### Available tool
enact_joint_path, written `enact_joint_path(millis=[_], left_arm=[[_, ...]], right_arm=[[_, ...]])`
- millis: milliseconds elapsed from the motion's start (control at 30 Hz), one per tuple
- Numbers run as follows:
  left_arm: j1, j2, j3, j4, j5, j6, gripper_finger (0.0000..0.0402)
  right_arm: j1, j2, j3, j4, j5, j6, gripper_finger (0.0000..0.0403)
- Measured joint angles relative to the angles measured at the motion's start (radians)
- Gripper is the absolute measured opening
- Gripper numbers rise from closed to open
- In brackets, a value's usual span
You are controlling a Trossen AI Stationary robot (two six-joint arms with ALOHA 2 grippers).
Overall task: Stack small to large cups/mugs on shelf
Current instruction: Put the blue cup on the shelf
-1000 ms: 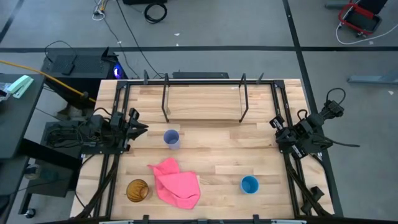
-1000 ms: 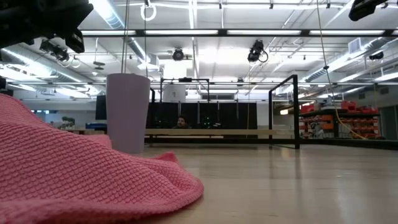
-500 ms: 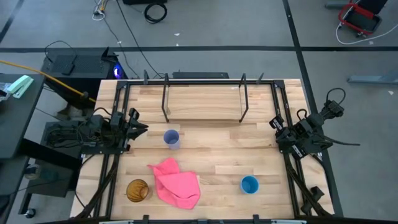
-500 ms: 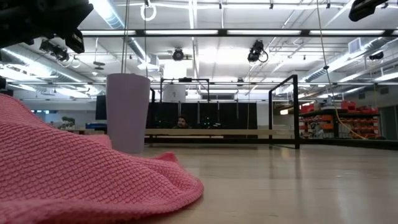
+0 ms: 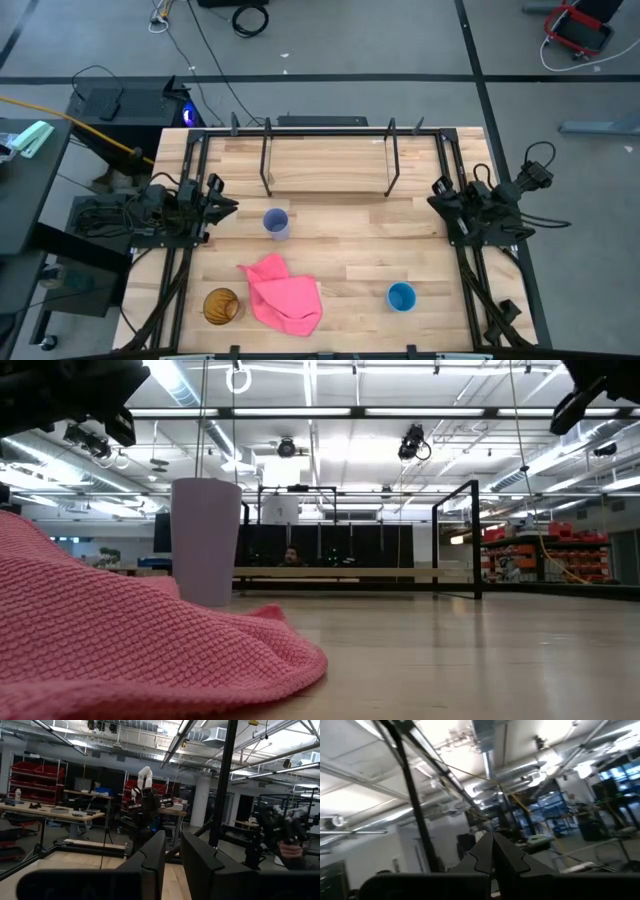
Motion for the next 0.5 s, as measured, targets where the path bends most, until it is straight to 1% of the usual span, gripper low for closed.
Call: enact_joint_path(millis=[200,300,400,500], left_arm=[[0.000,0.000,0.000,0.000,0.000,0.000,0.0073],[0.000,0.000,0.000,0.001,0.000,0.001,0.0071],[0.000,0.000,0.000,0.001,0.000,0.001,0.0068],[0.000,0.000,0.000,0.001,0.000,0.001,0.0067]], right_arm=[[0.000,0.000,0.005,-0.015,0.060,0.013,0.0058],[0.000,0.013,0.041,-0.097,0.115,0.064,0.0080],[0.000,0.055,0.109,-0.217,0.125,0.107,0.0096],[0.000,0.134,0.200,-0.327,0.130,0.162,0.0103]])
